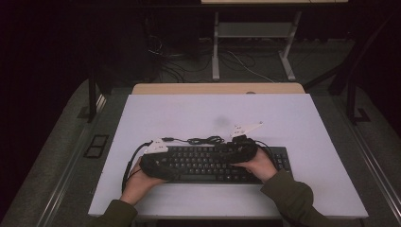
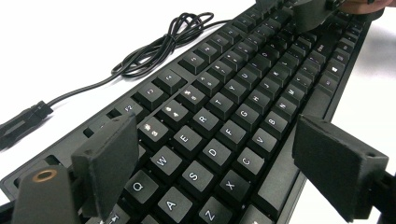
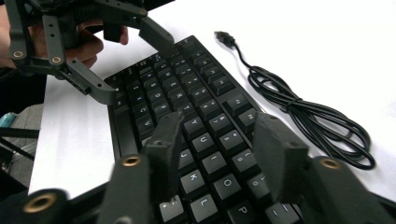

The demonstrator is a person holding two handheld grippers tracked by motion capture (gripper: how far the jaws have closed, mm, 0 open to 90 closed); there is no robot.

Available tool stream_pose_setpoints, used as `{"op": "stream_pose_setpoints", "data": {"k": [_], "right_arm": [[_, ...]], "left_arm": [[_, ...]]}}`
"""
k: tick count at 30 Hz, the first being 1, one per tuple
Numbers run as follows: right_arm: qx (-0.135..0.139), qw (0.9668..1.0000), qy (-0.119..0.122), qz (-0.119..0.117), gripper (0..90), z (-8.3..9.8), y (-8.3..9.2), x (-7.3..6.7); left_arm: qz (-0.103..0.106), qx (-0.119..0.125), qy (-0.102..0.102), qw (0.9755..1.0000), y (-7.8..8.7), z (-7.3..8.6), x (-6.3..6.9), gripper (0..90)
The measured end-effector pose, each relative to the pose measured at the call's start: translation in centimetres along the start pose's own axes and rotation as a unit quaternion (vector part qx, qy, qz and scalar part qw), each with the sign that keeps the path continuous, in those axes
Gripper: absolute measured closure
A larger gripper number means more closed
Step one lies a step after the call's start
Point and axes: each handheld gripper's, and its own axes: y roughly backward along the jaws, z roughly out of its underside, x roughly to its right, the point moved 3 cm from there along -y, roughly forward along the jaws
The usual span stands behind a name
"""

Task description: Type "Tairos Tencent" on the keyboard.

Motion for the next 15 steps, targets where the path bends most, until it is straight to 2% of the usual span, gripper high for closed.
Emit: {"op": "stream_pose_setpoints", "data": {"k": [6, 10, 15], "right_arm": [[-0.008, 1.0, -0.002, 0.001, 63.9, -0.12, -0.46, -0.12], [-0.014, 0.9999, -0.003, 0.009, 72.4, -0.11, -0.69, 0.1], [-0.021, 0.9997, -0.008, 0.008, 82.7, 0.06, -0.95, 0.43]], "left_arm": [[0.0, 0.001, 0.001, 1.0, -0.1, 0.03, 0.0, 12.2], [-0.001, -0.003, 0.0, 1.0, -0.25, 0.04, 0.05, 10.2], [-0.002, -0.005, 0.0, 1.0, -0.4, 0.0, 0.11, 8.4]]}}
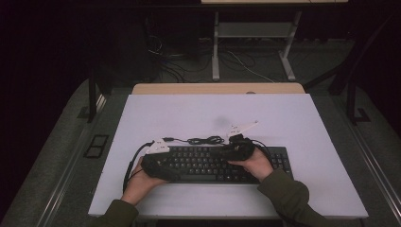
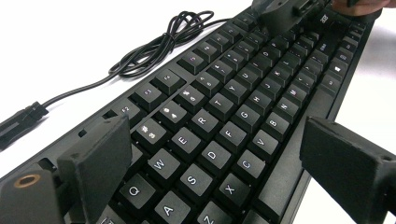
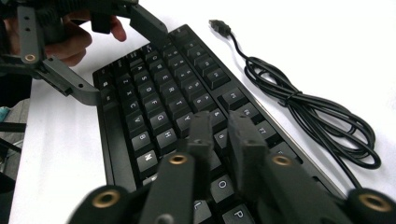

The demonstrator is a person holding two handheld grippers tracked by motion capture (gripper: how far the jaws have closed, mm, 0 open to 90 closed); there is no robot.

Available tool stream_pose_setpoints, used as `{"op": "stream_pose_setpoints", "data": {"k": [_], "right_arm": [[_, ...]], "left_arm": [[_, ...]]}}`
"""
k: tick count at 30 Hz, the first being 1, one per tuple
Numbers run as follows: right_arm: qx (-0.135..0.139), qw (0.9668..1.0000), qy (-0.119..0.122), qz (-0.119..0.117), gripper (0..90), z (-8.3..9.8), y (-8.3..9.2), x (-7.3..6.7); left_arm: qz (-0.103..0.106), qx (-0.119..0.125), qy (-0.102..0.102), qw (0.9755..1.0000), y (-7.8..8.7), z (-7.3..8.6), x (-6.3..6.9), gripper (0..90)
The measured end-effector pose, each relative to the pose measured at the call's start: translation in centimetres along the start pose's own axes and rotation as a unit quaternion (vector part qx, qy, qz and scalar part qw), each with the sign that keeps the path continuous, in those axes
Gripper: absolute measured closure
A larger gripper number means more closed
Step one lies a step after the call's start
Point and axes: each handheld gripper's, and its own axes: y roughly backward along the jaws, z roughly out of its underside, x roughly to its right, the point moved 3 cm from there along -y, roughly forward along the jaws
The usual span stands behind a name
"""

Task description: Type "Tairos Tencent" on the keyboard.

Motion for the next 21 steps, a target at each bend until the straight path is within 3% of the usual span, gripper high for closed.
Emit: {"op": "stream_pose_setpoints", "data": {"k": [3, 14, 21], "right_arm": [[-0.011, 0.9999, 0.0, -0.001, 89.1, 0.1, -0.4, -0.2], [-0.036, 0.9993, 0.009, 0.003, 89.3, 0.4, -1.7, -0.7], [-0.044, 0.999, 0.006, 0.006, 89.3, 0.5, -1.9, -0.6]], "left_arm": [[-0.001, 0.0, 0.001, 1.0, -0.1, 0.0, 0.0, 7.7], [-0.007, 0.002, -0.005, 1.0, 0.0, 0.0, 0.1, 0.0], [-0.008, 0.006, -0.004, 0.9999, 0.1, -0.1, 0.2, 0.0]]}}
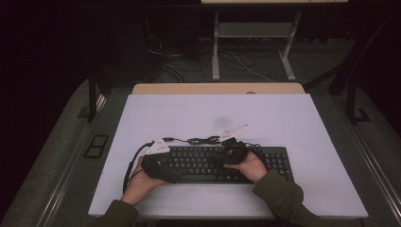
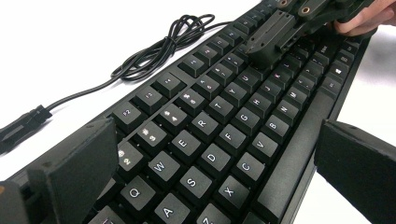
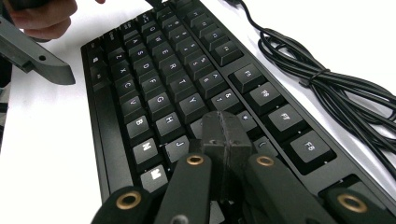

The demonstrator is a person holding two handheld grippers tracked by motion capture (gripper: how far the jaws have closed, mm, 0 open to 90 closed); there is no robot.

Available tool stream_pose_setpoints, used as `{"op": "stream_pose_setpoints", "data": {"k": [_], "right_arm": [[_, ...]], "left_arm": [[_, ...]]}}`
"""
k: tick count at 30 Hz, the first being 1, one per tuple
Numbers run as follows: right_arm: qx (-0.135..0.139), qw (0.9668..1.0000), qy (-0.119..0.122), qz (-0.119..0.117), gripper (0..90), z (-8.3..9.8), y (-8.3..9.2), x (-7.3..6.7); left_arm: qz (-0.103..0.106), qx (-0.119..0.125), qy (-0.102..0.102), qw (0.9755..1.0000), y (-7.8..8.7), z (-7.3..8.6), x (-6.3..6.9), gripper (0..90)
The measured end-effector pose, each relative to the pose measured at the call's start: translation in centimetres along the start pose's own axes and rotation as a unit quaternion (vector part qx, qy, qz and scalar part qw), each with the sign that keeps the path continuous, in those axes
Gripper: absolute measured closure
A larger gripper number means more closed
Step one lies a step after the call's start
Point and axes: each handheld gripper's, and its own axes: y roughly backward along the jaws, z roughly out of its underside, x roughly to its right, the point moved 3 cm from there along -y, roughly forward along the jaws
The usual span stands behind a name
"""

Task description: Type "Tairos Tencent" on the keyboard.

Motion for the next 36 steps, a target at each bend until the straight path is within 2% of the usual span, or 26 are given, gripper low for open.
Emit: {"op": "stream_pose_setpoints", "data": {"k": [12, 23, 29, 36], "right_arm": [[-0.011, 0.9999, 0.0, 0.002, 89.3, 0.1, -0.1, -0.1], [0.009, 0.9999, -0.003, 0.0, 88.7, -0.2, 0.7, 0.1], [0.031, 0.9994, -0.01, -0.011, 75.5, -0.4, 1.3, 0.2], [0.043, 0.999, -0.008, -0.01, 58.6, -0.6, 1.5, 0.1]], "left_arm": [[0.002, 0.001, -0.001, 1.0, 0.0, 0.0, 0.1, 0.0], [0.0, 0.005, 0.0, 1.0, 0.2, -0.1, 0.0, 0.0], [0.004, 0.003, -0.002, 1.0, 0.2, -0.1, 0.1, 0.0], [0.007, 0.006, -0.004, 1.0, 0.3, -0.2, 0.2, 0.0]]}}
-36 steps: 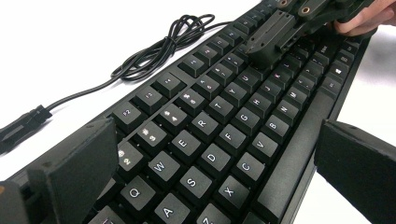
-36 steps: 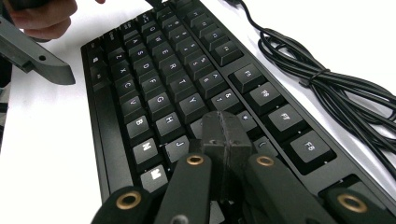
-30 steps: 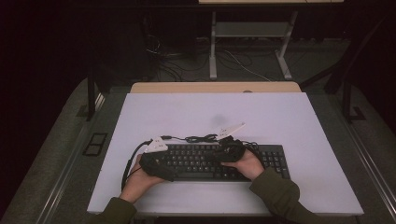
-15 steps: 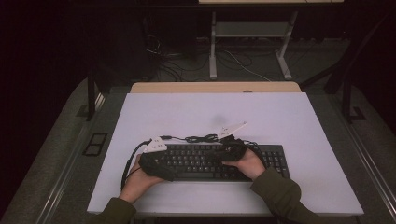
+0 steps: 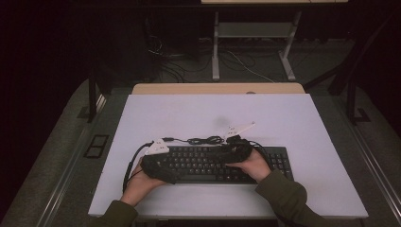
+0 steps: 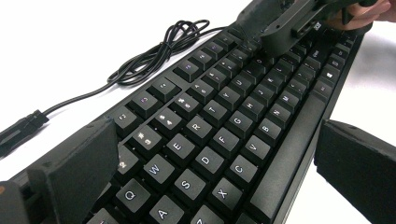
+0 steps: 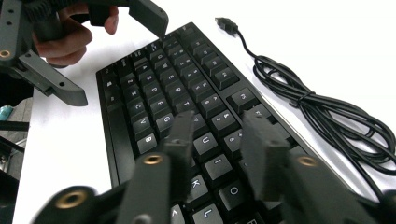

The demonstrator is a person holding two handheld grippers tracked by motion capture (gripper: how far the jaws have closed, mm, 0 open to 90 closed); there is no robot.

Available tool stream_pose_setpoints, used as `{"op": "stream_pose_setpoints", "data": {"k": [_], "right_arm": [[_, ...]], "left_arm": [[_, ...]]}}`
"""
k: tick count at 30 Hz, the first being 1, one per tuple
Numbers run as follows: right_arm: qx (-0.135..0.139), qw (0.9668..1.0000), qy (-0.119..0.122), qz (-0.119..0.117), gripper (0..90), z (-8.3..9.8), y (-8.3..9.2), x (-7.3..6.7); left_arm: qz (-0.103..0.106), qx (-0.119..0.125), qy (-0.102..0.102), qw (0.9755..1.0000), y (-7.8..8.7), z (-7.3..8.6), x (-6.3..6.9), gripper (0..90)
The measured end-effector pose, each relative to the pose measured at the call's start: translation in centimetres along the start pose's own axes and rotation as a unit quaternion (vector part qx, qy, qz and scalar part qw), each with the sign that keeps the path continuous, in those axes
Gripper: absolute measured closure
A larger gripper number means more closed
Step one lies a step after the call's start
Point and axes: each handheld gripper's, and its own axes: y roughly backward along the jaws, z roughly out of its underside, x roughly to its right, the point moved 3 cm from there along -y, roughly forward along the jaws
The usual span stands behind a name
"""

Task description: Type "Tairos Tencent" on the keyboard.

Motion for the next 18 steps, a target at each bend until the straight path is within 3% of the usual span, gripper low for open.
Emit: {"op": "stream_pose_setpoints", "data": {"k": [11, 18], "right_arm": [[0.02, 0.9998, -0.005, -0.001, 29.2, -0.06, 0.15, 0.2], [0.035, 0.9993, -0.007, 0.008, 23.5, -0.1, 0.69, 0.5]], "left_arm": [[-0.003, -0.005, -0.001, 1.0, -0.27, -0.12, 0.05, 0.0], [-0.007, -0.005, -0.003, 1.0, -0.25, -0.24, -0.01, 2.8]]}}
